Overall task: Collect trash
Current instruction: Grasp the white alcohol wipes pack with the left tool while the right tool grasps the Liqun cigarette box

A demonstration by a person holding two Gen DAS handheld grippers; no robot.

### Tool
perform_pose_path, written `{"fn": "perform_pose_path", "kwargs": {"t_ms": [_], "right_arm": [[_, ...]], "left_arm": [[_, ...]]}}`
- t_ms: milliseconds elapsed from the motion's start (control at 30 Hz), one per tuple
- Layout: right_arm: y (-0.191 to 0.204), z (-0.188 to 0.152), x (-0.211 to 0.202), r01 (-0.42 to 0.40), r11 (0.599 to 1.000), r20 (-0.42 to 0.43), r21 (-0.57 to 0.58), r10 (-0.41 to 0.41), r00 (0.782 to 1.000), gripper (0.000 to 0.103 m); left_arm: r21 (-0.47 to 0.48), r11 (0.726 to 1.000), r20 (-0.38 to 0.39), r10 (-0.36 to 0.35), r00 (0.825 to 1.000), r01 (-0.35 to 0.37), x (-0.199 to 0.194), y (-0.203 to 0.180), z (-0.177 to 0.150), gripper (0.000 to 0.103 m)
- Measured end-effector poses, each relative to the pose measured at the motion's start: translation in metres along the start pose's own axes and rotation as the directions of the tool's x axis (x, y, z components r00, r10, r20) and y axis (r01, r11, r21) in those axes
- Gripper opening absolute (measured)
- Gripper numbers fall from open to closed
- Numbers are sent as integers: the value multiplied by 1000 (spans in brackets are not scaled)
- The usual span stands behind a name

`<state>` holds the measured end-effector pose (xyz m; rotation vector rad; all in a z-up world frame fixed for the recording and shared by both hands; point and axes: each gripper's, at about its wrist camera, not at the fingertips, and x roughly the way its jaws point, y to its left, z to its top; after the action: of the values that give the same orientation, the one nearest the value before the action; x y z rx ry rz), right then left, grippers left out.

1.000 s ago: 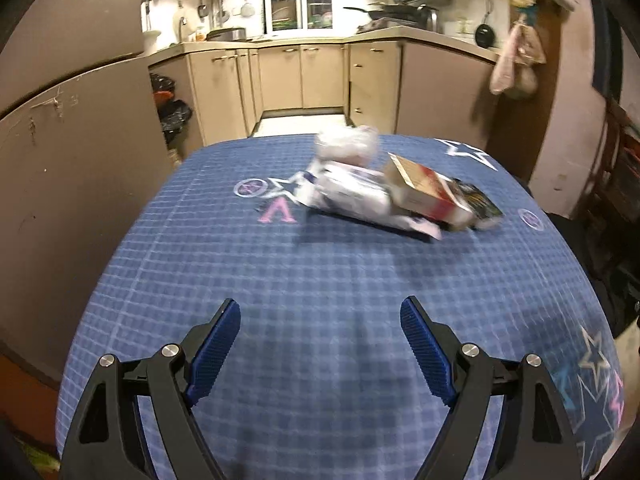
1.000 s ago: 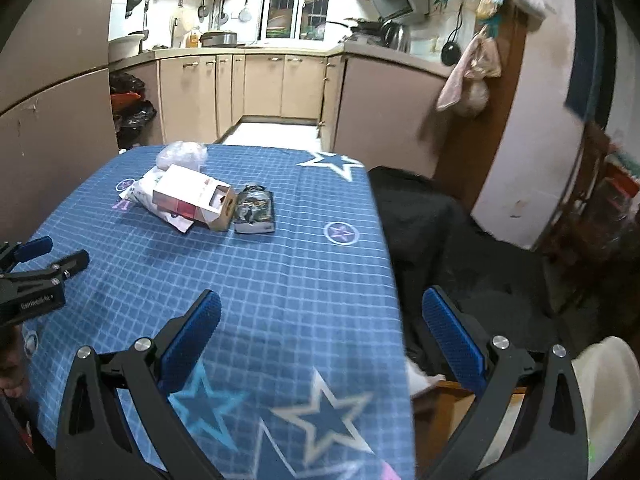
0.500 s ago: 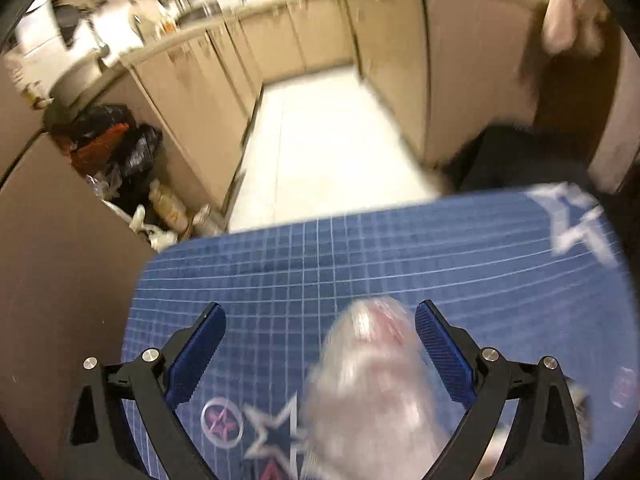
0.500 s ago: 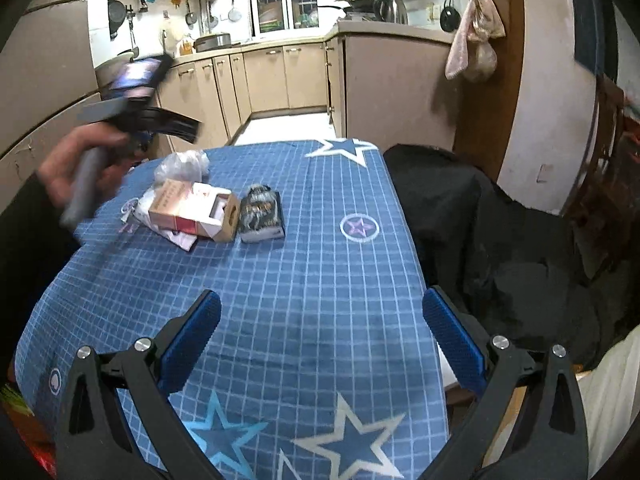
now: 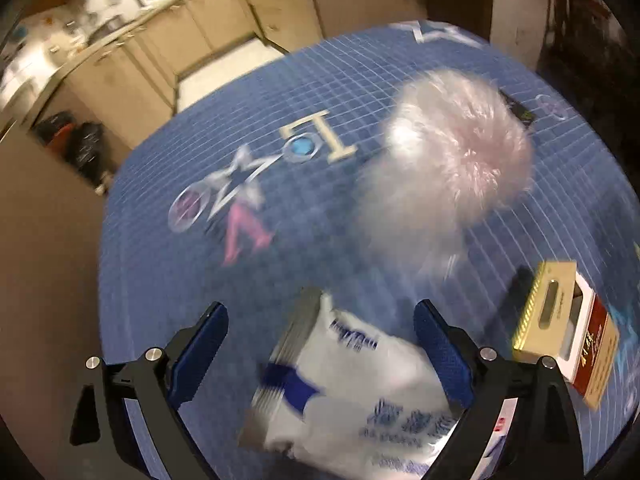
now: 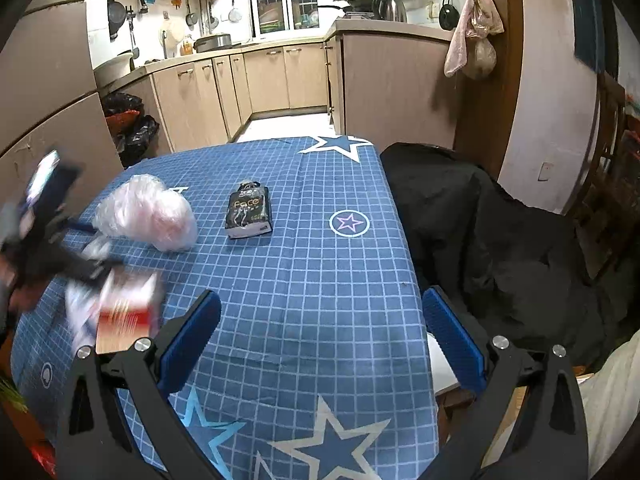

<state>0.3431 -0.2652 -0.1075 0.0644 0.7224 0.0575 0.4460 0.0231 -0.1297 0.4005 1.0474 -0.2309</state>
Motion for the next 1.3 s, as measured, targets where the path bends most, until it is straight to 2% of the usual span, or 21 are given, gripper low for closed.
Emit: {"fn": "perform_pose_path", "kwargs": {"t_ms": [67,133,233,300,367,500,567,633,733,867,967,1000,1033,1100,1233,1300], "right_arm": [[4,-1,-2,-19,1000,0,-3,19,1000,98],[13,-5,-6,-44,999,-2,-27,44,999,98],[30,-15,-19,-114,989,-2,-95,114,993,98],[39,-23,-26,-156,980,-11,-120,156,988,98],[52,-30,-32,-225,964,-31,-141,223,974,98],[84,-44,-44,-353,910,-76,-218,345,936,98],[99,-48,-45,-365,890,-93,-272,353,931,98],[111,-50,-40,-351,877,-109,-328,334,936,98],[124,-52,-18,-326,870,-162,-371,285,945,98],[129,-53,8,-325,873,-207,-364,265,942,97],[130,-59,16,-354,866,-253,-353,277,927,70],[127,-60,15,-347,867,-237,-357,276,932,59],[125,-62,13,-352,866,-231,-355,283,931,54],[115,-64,8,-378,872,-233,-312,315,920,53],[95,-73,-4,-348,899,-201,-266,301,932,53],[82,-78,-13,-328,916,-182,-232,290,940,53]], "left_arm": [[-112,994,62,29,998,-22,-26,20,-21,94],[-213,977,125,35,992,-7,-56,44,-40,94],[-310,951,203,58,977,8,-94,62,-71,94],[-341,940,224,69,972,11,-106,65,-89,95],[-391,920,220,79,972,14,-114,64,-111,96],[-422,907,185,83,979,3,-105,52,-138,96],[-423,906,174,77,982,3,-100,44,-148,96],[-444,895,171,50,984,32,-98,41,-157,96],[-488,869,162,-1,987,81,-91,44,-160,96],[-517,851,155,-14,988,93,-88,45,-161,96],[-529,842,143,-30,989,103,-82,41,-155,96],[-529,842,141,-37,989,107,-77,38,-148,96],[-529,841,139,-42,989,110,-76,35,-146,96],[-525,844,139,-47,989,113,-73,30,-143,96],[-528,840,158,-45,986,123,-71,16,-130,96],[-552,827,177,-8,984,106,-69,9,-122,96]]}}
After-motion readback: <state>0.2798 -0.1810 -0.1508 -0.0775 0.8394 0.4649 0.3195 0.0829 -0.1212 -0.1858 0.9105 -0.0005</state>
